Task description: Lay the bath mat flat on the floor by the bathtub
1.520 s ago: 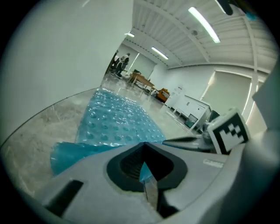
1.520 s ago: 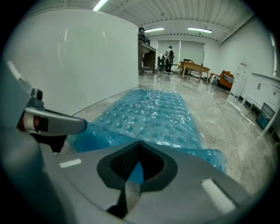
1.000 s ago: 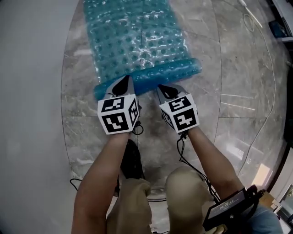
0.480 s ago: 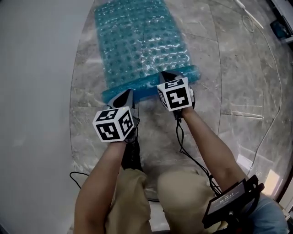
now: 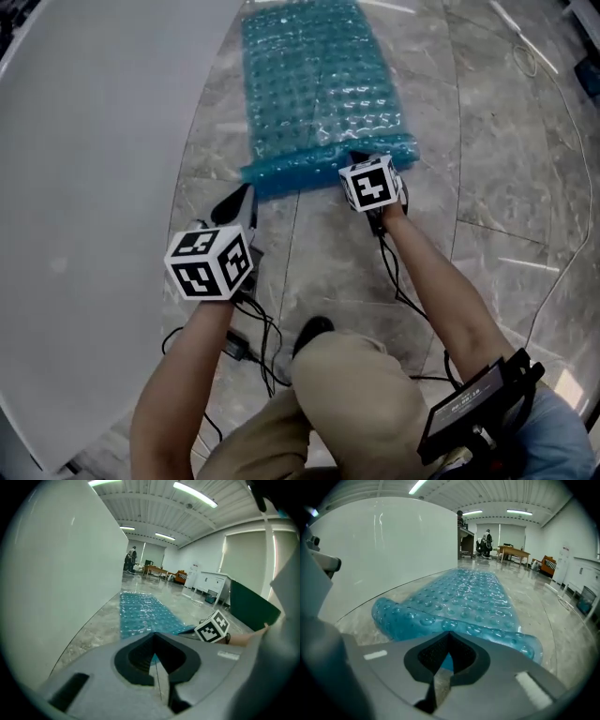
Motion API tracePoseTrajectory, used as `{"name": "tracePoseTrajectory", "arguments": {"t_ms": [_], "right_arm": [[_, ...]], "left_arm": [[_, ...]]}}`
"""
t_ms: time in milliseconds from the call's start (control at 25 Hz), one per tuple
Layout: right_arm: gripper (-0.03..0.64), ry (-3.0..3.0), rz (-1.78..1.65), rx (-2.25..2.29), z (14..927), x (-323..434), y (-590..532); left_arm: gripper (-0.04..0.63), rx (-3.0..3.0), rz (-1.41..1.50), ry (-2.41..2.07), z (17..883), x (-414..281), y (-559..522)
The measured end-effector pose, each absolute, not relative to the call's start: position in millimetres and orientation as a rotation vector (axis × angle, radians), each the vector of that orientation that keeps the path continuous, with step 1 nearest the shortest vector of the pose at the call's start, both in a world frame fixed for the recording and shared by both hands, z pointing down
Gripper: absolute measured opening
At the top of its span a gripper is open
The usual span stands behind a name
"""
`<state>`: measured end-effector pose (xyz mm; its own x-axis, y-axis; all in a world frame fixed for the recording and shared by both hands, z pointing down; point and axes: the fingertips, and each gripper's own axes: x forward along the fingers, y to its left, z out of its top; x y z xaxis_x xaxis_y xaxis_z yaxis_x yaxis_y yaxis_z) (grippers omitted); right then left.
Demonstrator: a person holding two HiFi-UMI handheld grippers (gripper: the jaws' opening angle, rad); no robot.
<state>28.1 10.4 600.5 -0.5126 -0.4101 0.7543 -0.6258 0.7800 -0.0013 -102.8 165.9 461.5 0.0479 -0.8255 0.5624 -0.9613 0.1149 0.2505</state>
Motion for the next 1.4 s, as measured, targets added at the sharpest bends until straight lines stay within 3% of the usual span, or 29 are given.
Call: {"name": "tracePoseTrajectory", "arguments": {"t_ms": [400, 720, 1160, 1400], "right_arm": [[0.006, -2.219, 0.288, 0.706, 582, 42, 49], [0.008, -2.332, 0.34, 0.689, 531, 41, 54], [0.006, -2.152, 0.301, 0.672, 587, 76, 91], [0.006, -2.171, 0.302, 0.609, 592, 94, 122]], "left_arm": [[0.008, 1.727, 0.308, -1.783, 544, -70, 105], [0.008, 1.667, 0.279, -1.643, 581, -55, 137], [0.008, 1.789, 0.167, -1.65, 546, -24, 156], [0.008, 1.69, 0.305, -1.574, 590, -23, 159]]}}
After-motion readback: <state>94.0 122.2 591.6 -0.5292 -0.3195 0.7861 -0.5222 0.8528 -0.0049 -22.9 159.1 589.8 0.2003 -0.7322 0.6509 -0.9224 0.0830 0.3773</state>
